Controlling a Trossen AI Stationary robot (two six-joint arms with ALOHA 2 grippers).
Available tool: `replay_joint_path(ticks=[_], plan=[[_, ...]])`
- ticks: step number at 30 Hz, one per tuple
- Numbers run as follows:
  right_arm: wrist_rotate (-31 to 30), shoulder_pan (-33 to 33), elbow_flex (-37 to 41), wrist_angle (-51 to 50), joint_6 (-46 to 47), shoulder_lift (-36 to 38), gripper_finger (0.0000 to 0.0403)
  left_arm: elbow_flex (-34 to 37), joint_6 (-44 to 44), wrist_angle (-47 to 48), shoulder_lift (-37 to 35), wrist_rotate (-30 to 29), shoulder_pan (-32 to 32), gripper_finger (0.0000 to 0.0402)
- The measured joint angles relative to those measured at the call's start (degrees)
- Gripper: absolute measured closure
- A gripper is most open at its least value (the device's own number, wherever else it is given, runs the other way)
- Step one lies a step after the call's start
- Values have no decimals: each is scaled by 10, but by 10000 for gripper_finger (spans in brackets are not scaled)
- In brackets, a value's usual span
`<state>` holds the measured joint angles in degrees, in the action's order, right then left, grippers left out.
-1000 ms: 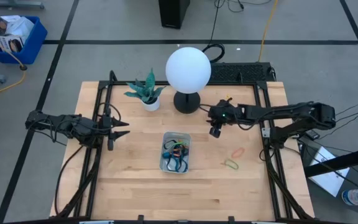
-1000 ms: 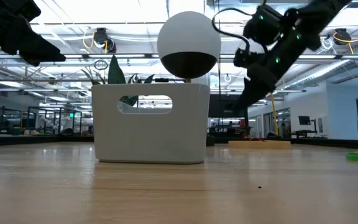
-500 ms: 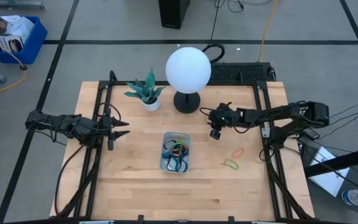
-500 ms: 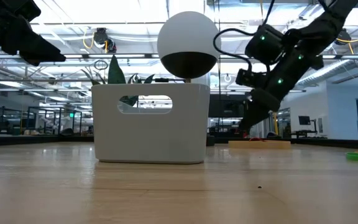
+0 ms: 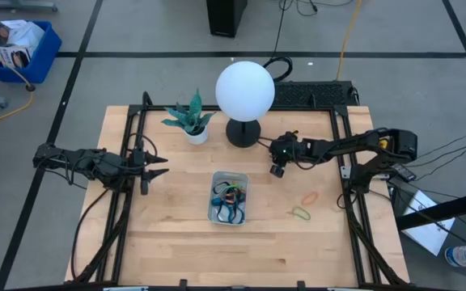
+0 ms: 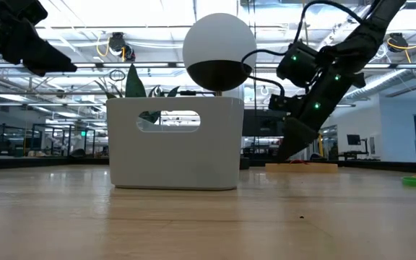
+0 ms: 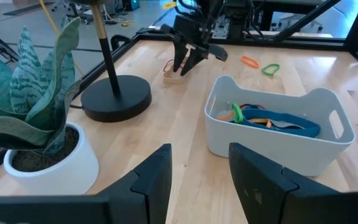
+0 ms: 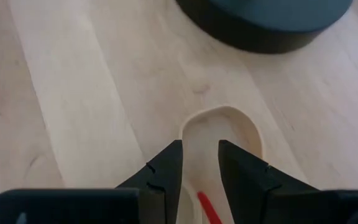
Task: Pick and place rubber bands into bin
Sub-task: Put the brown rubber band into the gray bin
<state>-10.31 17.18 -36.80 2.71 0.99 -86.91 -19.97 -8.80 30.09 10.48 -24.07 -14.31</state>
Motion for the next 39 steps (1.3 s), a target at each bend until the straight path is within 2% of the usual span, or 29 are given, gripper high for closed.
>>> replay_joint_path(ticks=[6,23,27,33,39], plan=[[43,9,0,1,1,0,306,0,1,2,0,0,0,236],[62,24,-2,5,1,-37,313,0,10,1,0,-2,0,236],[73,24,-2,8,8,-46,330,0,10,1,0,-2,0,236],[75,23,-2,5,13,-48,392,0,8,2,0,-2,0,236],[74,23,-2,3,14,-48,394,0,9,2,0,-2,0,236]])
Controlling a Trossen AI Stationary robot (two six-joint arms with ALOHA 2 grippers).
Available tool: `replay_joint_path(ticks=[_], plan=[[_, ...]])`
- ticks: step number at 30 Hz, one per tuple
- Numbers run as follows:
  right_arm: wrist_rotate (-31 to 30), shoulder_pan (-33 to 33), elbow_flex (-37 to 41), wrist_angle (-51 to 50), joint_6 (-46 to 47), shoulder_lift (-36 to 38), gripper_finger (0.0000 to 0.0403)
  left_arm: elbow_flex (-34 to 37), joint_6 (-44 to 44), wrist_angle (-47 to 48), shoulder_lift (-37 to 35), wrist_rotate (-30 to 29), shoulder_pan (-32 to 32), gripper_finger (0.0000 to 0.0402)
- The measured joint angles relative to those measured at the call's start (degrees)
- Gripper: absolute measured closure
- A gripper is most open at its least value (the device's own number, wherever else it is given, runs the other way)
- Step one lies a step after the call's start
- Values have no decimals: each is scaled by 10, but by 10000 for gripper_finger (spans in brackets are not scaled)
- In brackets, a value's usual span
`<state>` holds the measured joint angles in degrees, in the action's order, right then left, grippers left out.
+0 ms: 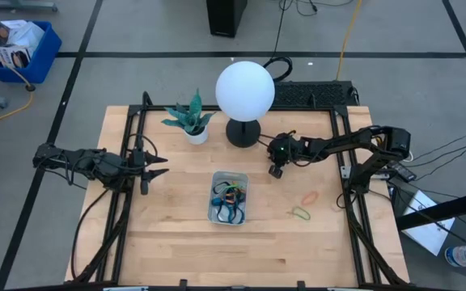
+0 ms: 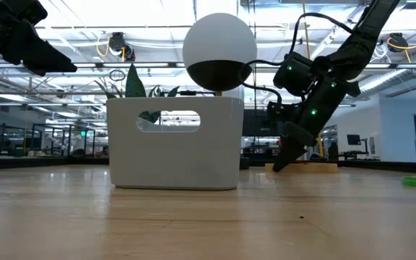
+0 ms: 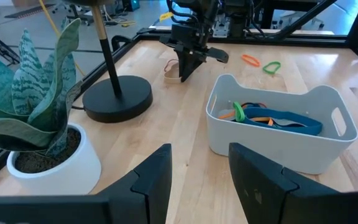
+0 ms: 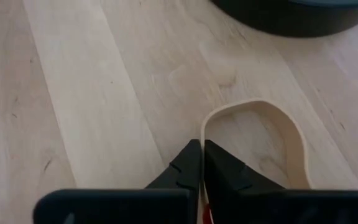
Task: Pick and place rubber bands into bin
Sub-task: Put the brown rubber band into the gray bin
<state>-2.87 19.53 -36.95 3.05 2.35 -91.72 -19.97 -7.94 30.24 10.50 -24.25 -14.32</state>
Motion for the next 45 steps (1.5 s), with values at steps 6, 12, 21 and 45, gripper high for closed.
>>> replay_joint_path(ticks=[6,12,21,45], plan=[[2,-1,3,-6,0,26,400,0,0,0,0,0,0,236],[2,-1,3,1,0,110,401,0,0,0,0,0,0,236],[-3,-1,3,51,0,283,402,0,3,0,0,0,0,236],[-28,-124,-176,9,-123,364,403,0,1,0,0,0,0,236]])
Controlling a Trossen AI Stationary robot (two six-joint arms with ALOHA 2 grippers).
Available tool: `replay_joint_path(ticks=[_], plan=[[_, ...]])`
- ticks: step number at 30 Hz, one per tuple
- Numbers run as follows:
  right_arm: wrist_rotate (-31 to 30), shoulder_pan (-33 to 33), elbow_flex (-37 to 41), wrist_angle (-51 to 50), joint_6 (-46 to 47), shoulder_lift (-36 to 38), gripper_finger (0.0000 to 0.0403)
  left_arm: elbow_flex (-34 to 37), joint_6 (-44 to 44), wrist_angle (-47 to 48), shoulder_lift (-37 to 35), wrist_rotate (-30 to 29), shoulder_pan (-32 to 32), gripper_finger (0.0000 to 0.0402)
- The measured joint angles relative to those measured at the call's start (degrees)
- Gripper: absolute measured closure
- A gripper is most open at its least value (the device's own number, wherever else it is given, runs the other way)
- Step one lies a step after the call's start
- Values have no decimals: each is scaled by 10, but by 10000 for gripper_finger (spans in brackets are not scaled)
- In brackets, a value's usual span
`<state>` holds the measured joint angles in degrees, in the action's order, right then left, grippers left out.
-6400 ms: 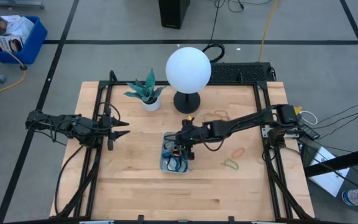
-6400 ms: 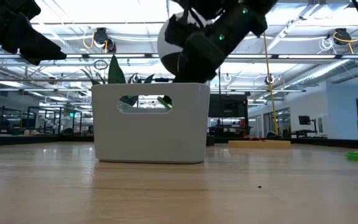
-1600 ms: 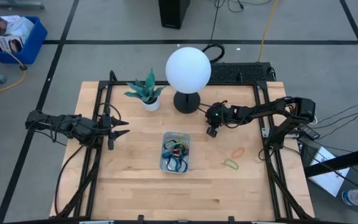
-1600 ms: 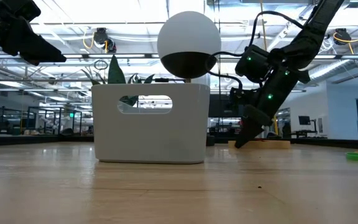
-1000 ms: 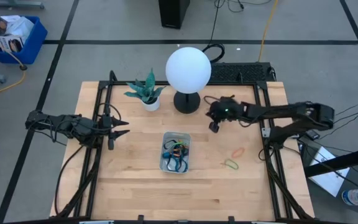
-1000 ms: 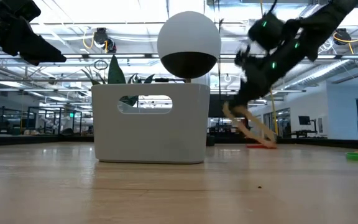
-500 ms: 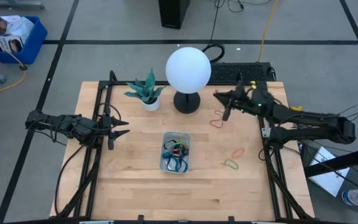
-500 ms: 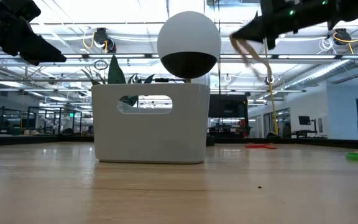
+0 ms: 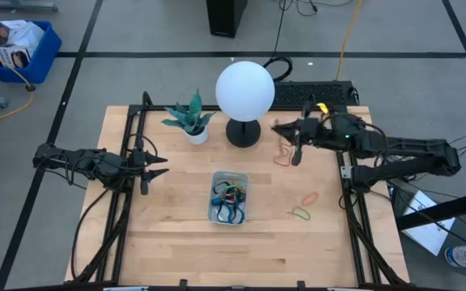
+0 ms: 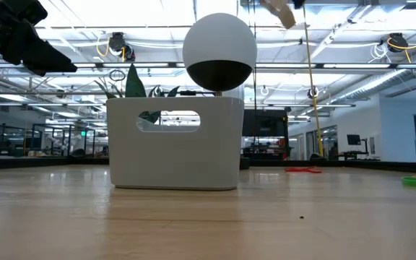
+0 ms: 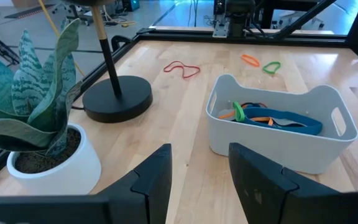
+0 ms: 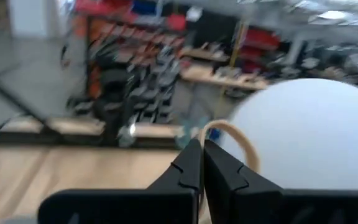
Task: Pick and place rubber bands into bin
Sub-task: Put the brown rubber band into the gray bin
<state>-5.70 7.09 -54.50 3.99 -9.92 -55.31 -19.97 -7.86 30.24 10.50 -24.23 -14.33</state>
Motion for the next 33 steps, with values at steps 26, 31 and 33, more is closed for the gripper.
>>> replay_joint_path(ticks=[26,31,33], plan=[[164,-82,-193,-185,33,-393,403,0,-7,0,0,2,0,236],[164,-83,-193,-184,46,-426,403,0,-8,1,0,2,0,236],[164,-83,-193,-184,47,-437,403,0,-8,1,0,2,0,236]])
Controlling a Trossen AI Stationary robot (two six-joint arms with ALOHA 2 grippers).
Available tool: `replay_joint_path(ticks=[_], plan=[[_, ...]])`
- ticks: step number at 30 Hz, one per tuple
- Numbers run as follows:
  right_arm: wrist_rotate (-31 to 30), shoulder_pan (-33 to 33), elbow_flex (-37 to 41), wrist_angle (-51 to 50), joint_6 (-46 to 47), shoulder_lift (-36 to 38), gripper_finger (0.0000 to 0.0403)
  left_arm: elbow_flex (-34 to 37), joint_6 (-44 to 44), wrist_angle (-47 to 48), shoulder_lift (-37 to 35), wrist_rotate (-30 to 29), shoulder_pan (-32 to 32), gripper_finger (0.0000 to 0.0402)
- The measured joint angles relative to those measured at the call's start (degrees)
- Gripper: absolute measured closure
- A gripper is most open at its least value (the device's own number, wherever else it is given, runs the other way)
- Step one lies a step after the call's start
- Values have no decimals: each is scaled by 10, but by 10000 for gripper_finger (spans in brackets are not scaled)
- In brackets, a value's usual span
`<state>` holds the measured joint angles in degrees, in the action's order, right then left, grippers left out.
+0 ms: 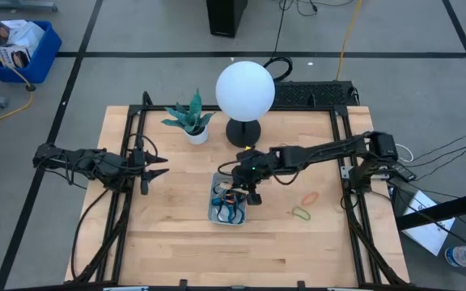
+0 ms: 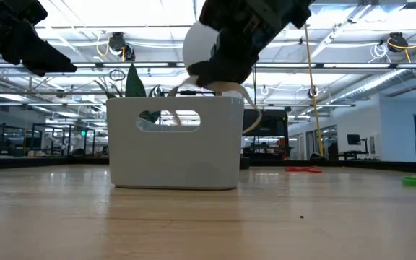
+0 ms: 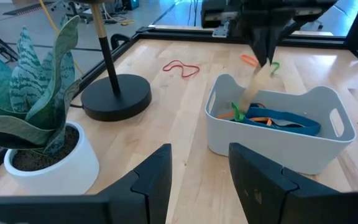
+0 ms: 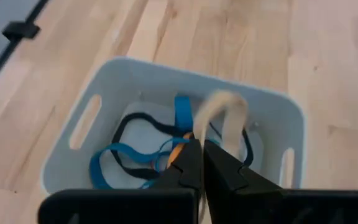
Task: Pick and place rubber bands into bin
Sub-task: Put the brown rubber band into the gray bin
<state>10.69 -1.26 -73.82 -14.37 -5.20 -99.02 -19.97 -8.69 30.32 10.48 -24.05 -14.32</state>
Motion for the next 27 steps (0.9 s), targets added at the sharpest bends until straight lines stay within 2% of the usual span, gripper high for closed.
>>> replay_joint_path(ticks=[10,17,24,27], plan=[[1,0,0,13,3,-63,403,0,0,3,0,0,0,236],[1,0,0,35,44,-99,403,0,1,5,0,0,0,236],[1,0,0,39,50,-107,403,0,2,4,0,0,0,236],[1,6,0,65,96,-108,403,0,5,4,0,0,0,236]])
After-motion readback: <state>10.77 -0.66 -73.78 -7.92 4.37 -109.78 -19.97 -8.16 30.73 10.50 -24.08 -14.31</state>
